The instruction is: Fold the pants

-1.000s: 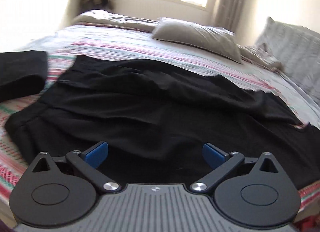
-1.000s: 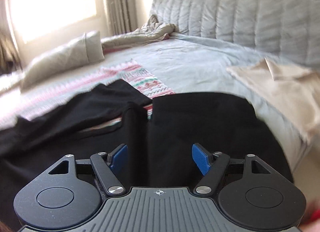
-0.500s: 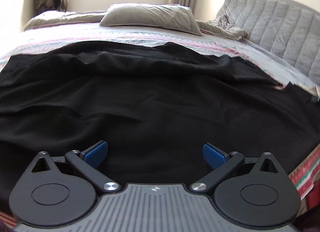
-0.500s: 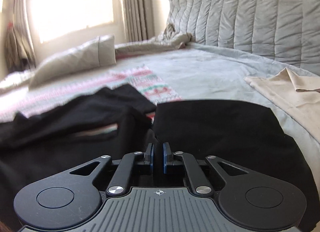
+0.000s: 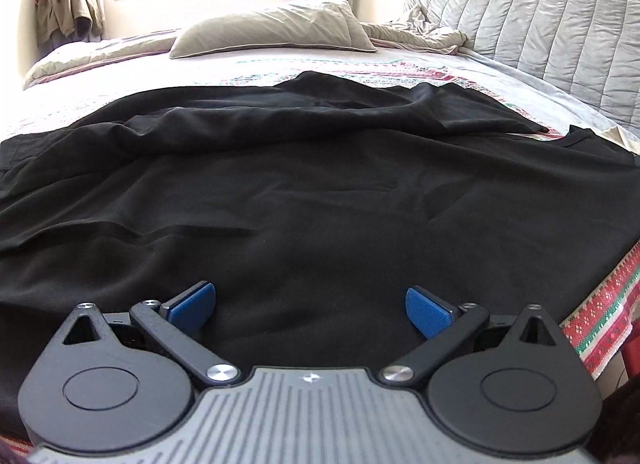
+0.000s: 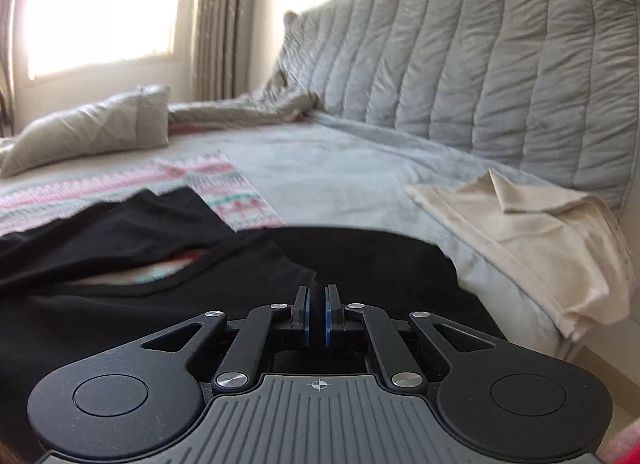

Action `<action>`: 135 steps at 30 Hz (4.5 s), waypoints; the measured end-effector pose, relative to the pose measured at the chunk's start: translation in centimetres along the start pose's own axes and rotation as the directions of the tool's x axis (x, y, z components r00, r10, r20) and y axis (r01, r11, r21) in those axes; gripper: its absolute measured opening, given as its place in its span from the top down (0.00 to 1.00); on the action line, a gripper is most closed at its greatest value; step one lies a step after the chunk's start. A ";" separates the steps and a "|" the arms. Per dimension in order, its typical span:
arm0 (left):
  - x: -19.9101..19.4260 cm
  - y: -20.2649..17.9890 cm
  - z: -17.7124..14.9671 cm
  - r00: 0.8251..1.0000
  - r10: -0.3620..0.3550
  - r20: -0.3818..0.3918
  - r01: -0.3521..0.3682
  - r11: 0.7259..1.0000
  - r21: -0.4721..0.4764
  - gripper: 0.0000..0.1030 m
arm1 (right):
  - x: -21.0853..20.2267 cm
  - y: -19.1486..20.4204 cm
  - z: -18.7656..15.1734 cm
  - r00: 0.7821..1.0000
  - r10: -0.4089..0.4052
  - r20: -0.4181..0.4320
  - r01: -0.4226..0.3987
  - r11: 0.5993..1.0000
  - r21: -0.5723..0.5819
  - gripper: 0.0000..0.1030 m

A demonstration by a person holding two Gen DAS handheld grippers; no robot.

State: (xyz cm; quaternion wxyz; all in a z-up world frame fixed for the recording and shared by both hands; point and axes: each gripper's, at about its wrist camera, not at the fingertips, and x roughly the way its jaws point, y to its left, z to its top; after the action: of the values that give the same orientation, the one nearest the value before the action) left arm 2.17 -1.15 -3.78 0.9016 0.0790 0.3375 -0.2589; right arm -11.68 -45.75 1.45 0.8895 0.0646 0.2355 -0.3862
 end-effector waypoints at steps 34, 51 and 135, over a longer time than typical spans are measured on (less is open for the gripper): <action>2.1 -3.8 0.6 0.983 -0.183 -0.025 0.185 0.967 0.178 0.00 | 10.1 3.2 3.0 0.999 0.053 0.008 -0.053 0.998 -0.013 0.87; 2.8 -5.2 15.0 0.981 -0.188 0.039 0.177 0.962 0.209 0.00 | 8.9 4.1 8.7 0.970 0.240 0.039 -0.242 0.932 0.270 0.34; 36.3 -11.4 31.6 0.914 -0.327 -0.241 0.386 0.885 0.261 0.42 | 21.7 10.2 7.9 0.958 0.269 -0.099 -0.251 0.954 0.164 0.56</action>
State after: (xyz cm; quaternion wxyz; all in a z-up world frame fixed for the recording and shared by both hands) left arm 37.37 -35.87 -2.98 0.7788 0.1772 0.3871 -0.4606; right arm 11.38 -55.29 -2.44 0.9095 0.1846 0.2484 -0.2776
